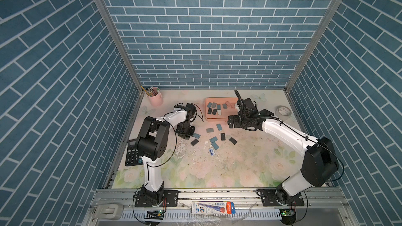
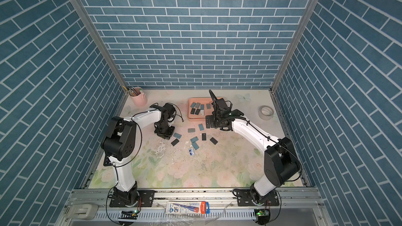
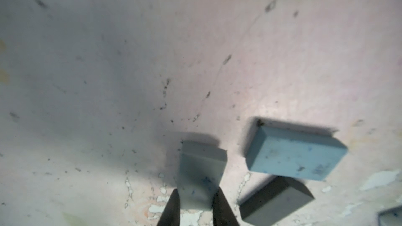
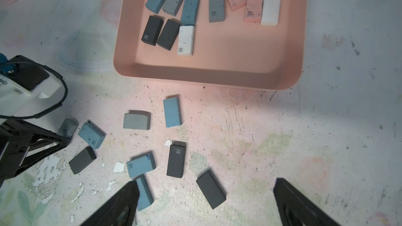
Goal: Put the eraser in the storage box
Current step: Pick up the eraser from the center of the board, then place the eraser at the center of the board.
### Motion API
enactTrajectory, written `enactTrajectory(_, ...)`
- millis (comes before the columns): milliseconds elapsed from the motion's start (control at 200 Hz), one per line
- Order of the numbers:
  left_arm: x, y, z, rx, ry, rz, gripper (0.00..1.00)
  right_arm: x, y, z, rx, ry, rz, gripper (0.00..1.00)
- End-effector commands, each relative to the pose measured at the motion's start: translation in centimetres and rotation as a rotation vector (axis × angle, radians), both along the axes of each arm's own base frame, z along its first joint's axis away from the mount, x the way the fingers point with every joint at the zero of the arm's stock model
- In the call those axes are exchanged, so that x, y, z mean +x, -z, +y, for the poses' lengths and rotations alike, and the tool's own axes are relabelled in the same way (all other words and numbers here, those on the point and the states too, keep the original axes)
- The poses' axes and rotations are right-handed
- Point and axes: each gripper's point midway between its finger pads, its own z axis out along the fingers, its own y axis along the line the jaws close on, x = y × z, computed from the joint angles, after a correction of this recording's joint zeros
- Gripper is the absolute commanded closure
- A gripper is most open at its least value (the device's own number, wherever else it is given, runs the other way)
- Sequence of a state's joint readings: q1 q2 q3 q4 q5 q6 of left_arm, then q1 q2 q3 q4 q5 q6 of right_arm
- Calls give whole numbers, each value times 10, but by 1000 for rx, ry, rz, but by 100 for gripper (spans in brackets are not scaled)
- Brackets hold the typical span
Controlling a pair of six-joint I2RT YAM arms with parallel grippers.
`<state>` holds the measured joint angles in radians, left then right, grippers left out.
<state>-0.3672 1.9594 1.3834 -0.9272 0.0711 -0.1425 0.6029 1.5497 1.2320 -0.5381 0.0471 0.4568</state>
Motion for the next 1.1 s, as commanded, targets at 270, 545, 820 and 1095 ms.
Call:
enactTrajectory(270, 55, -91, -48, -108, 26, -191, 76, 9, -37, -38, 67, 105, -42, 1)
enactTrajectory(545, 105, -129, -120, -184, 114, -299, 76, 20, -46, -59, 93, 160, -40, 1)
enactTrajectory(820, 148, -126, -186, -349, 57, -401, 76, 20, -44, -83, 106, 217, -26, 1)
enactTrajectory(1095, 165, -87, -242, -524, -56, -366, 75, 13, -33, -101, 107, 264, -1, 1)
